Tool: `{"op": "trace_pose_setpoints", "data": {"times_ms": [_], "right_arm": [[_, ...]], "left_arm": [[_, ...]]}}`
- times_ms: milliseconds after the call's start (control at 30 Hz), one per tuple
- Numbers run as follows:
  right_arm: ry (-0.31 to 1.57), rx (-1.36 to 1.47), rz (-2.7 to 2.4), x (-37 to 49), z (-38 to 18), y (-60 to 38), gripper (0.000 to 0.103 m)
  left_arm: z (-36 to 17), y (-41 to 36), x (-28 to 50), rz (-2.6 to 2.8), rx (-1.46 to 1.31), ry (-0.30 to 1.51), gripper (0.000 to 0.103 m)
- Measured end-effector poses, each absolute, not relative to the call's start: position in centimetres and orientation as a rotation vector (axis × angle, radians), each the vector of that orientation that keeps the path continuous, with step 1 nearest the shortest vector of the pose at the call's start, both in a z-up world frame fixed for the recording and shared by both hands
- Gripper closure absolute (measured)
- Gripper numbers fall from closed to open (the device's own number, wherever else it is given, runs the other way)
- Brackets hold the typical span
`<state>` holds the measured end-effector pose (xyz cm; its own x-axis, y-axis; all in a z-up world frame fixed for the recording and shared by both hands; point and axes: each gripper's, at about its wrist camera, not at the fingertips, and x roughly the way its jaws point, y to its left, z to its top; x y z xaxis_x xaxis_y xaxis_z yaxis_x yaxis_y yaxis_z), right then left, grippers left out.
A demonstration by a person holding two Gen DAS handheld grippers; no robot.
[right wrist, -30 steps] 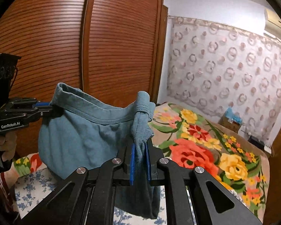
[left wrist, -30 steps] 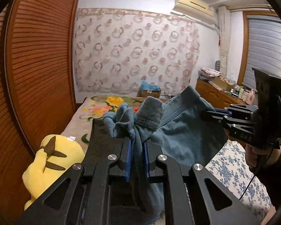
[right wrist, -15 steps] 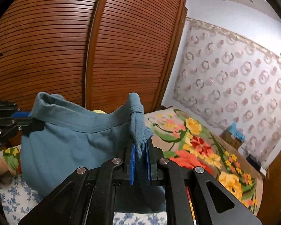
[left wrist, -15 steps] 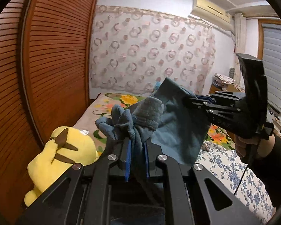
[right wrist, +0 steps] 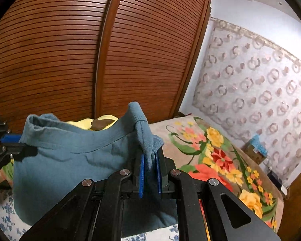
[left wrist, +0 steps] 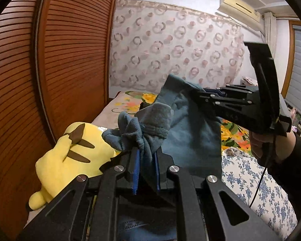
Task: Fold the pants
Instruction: 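Lower the shorts onto the stack of jeans with both tools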
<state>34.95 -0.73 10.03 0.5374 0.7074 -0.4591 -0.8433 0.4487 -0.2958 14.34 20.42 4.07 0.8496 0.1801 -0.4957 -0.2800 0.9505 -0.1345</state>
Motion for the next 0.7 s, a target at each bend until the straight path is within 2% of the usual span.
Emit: {"op": "trace_pose_setpoints", "data": {"times_ms": [367,400,467,700], "right_arm": [[0.309,-0.535,1.043,35.9,9.8,0.6,0.093],[0.314,-0.525,1.042,36.1,9.9,0.6,0.092],[0.311,-0.505,1.003,36.5,10.0,0.4,0.079],[0.364,-0.426,1.041,37.0,10.0,-1.7,0.078]], "left_arm": [[2.3,21.0,13.3,0.268,-0.27,0.508,0.09],[2.1,21.0,13.2,0.269,-0.273,0.508,0.09],[1.9,20.9,13.1,0.272,-0.277,0.51,0.09],[1.3,21.1,13.1,0.282,-0.293,0.521,0.089]]}}
